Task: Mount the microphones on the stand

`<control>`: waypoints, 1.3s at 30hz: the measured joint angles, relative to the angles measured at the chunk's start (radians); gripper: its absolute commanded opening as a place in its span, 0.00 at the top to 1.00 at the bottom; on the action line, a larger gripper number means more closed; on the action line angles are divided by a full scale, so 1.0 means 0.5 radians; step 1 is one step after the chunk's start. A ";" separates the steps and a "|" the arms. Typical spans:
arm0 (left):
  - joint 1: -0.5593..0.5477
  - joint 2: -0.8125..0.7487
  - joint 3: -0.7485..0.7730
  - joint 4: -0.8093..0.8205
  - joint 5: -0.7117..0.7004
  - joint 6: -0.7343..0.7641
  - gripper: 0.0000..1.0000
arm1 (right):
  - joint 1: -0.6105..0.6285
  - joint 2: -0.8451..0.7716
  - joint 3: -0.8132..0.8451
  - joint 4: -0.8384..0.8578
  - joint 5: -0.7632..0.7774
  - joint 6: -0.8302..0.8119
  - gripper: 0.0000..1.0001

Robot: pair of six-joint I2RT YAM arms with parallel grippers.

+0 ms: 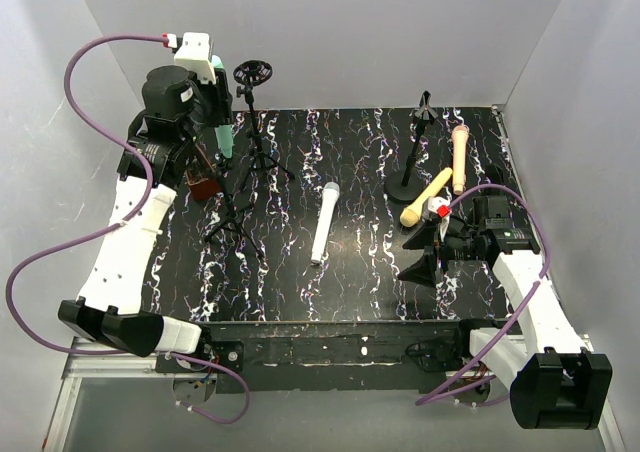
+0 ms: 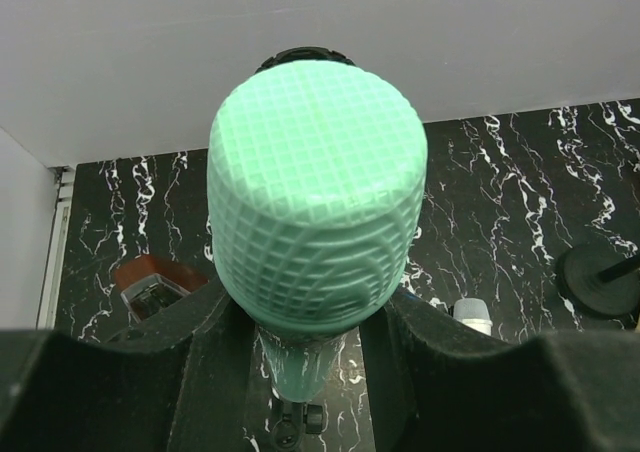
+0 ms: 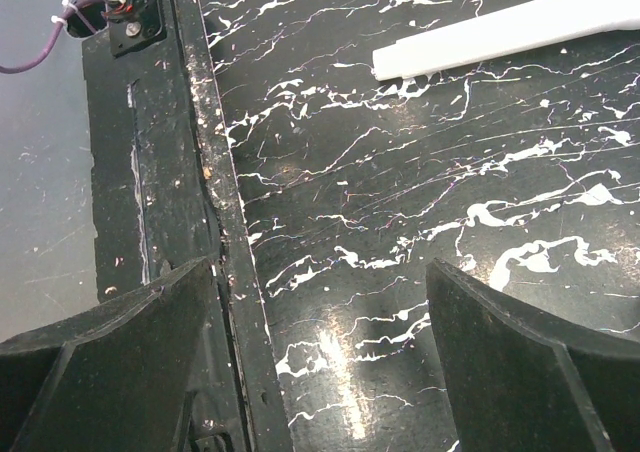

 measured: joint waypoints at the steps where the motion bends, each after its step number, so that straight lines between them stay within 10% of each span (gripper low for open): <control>1: 0.001 -0.004 -0.002 -0.001 -0.006 0.007 1.00 | 0.000 0.000 0.000 0.000 0.000 -0.002 0.06; 39: 0.188 -0.147 -0.417 0.251 0.289 -0.085 1.00 | -0.013 0.011 0.000 -0.011 -0.001 -0.027 0.06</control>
